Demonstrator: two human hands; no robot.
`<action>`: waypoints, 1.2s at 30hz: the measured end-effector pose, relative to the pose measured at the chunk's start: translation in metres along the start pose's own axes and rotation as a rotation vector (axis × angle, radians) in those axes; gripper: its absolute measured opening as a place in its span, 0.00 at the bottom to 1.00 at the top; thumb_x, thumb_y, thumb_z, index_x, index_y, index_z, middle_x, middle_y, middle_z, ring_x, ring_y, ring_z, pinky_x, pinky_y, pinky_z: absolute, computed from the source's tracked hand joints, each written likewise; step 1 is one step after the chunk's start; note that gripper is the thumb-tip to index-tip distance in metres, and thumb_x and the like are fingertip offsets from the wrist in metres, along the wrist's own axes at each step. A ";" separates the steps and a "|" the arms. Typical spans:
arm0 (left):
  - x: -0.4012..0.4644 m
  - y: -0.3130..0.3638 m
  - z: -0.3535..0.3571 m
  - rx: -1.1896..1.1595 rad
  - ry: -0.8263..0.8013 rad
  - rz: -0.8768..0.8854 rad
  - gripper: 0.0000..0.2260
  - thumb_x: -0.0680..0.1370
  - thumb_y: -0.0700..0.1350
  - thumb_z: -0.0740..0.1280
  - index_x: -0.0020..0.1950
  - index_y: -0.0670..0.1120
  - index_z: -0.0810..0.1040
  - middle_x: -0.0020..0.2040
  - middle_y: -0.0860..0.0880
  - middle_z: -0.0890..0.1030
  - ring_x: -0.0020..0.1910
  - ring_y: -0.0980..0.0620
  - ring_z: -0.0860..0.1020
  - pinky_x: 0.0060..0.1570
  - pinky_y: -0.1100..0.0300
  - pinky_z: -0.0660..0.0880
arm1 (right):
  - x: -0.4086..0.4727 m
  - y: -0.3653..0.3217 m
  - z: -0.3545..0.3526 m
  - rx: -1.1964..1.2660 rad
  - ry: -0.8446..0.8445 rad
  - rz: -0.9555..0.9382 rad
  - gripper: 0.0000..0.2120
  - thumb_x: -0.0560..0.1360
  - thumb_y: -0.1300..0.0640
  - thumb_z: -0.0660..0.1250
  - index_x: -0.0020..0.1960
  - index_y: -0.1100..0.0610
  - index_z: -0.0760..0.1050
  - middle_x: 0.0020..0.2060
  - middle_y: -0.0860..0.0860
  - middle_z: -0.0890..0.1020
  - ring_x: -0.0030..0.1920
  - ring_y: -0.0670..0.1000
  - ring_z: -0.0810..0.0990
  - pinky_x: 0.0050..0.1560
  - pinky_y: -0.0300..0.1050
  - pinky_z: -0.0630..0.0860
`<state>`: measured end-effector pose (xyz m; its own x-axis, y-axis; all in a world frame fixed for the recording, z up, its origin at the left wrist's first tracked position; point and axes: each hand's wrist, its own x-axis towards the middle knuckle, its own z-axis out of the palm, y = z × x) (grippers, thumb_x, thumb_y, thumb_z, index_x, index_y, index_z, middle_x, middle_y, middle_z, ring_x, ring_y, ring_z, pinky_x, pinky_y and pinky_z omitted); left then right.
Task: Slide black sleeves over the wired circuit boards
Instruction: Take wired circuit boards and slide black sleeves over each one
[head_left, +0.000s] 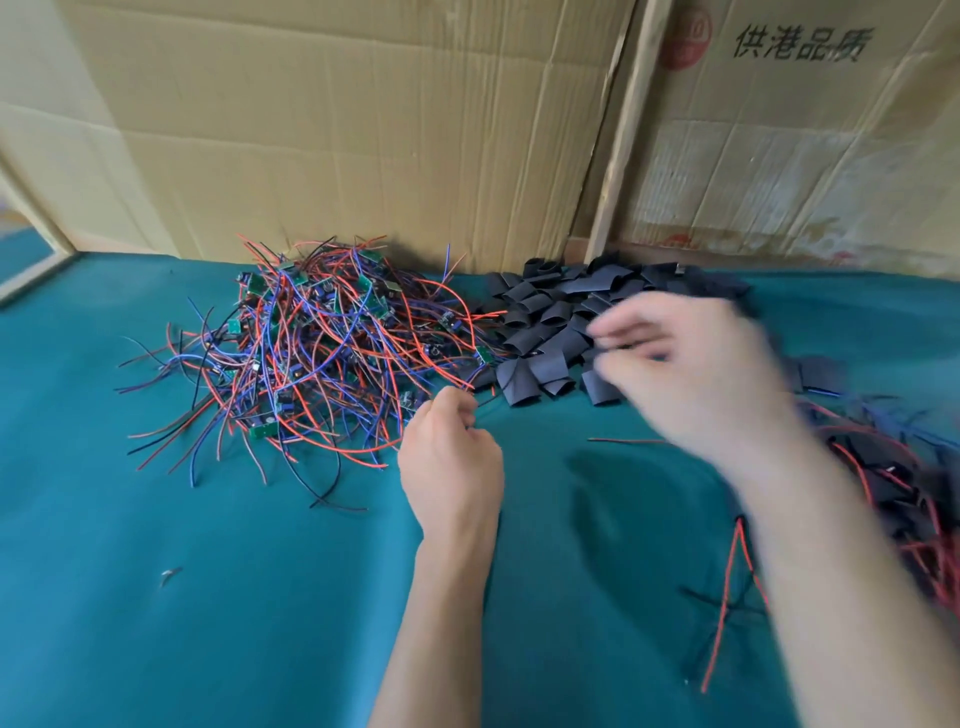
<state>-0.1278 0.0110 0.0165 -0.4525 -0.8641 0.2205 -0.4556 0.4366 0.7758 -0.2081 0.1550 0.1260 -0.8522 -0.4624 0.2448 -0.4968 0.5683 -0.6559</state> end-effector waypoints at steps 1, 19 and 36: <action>-0.001 0.001 -0.001 -0.026 -0.001 0.014 0.13 0.70 0.35 0.66 0.50 0.49 0.80 0.46 0.52 0.82 0.48 0.47 0.79 0.49 0.55 0.72 | 0.013 -0.009 0.026 -0.016 -0.090 -0.038 0.12 0.68 0.52 0.69 0.50 0.44 0.83 0.44 0.39 0.86 0.46 0.42 0.83 0.48 0.39 0.78; -0.001 0.011 0.000 -0.415 -0.106 -0.006 0.05 0.73 0.40 0.65 0.38 0.48 0.75 0.31 0.51 0.78 0.34 0.47 0.81 0.37 0.54 0.77 | 0.094 0.008 0.054 0.221 0.200 0.088 0.08 0.68 0.60 0.77 0.38 0.48 0.81 0.33 0.41 0.84 0.43 0.46 0.85 0.52 0.44 0.81; -0.017 0.026 0.011 -0.868 -0.669 -0.023 0.09 0.82 0.45 0.67 0.56 0.42 0.84 0.51 0.43 0.86 0.47 0.44 0.86 0.49 0.51 0.83 | -0.002 0.045 0.055 0.659 0.019 0.148 0.06 0.72 0.64 0.75 0.41 0.53 0.85 0.37 0.54 0.86 0.40 0.54 0.85 0.35 0.52 0.84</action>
<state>-0.1404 0.0395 0.0269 -0.8951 -0.4442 0.0385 0.1070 -0.1301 0.9857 -0.2196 0.1439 0.0564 -0.9092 -0.3962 0.1279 -0.1762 0.0880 -0.9804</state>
